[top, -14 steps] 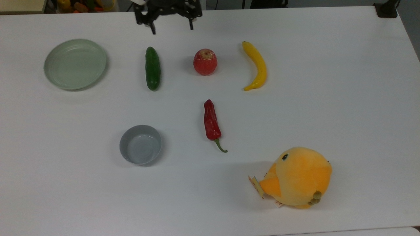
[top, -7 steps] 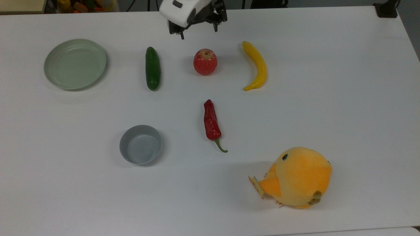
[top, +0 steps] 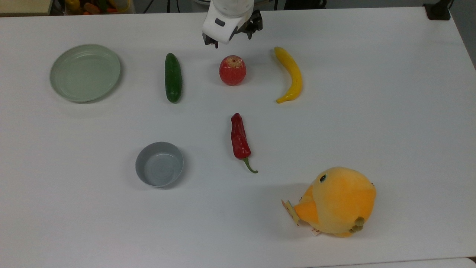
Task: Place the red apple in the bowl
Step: 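Move the open gripper down over the red apple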
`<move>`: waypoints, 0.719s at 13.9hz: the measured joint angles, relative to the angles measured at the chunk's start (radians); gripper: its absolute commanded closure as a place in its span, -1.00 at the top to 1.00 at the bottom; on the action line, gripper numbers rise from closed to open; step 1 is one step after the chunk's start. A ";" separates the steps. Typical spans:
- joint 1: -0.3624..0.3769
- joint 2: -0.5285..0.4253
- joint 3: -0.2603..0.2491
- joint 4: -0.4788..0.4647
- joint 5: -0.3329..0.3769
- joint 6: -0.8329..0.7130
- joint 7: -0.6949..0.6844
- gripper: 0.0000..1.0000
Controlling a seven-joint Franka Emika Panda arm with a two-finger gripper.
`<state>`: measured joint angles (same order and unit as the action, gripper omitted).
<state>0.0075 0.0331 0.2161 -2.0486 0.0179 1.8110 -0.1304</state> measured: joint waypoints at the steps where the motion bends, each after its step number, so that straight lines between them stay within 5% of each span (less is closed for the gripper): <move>1: 0.000 -0.001 0.000 -0.026 -0.006 0.028 0.000 1.00; 5: -0.004 -0.001 0.000 -0.154 -0.028 0.259 0.037 1.00; 10: -0.004 0.000 0.000 -0.186 -0.028 0.384 0.086 1.00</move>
<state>0.0034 0.0330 0.2162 -2.2350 -0.0100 2.1954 -0.0449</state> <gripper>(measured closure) 0.000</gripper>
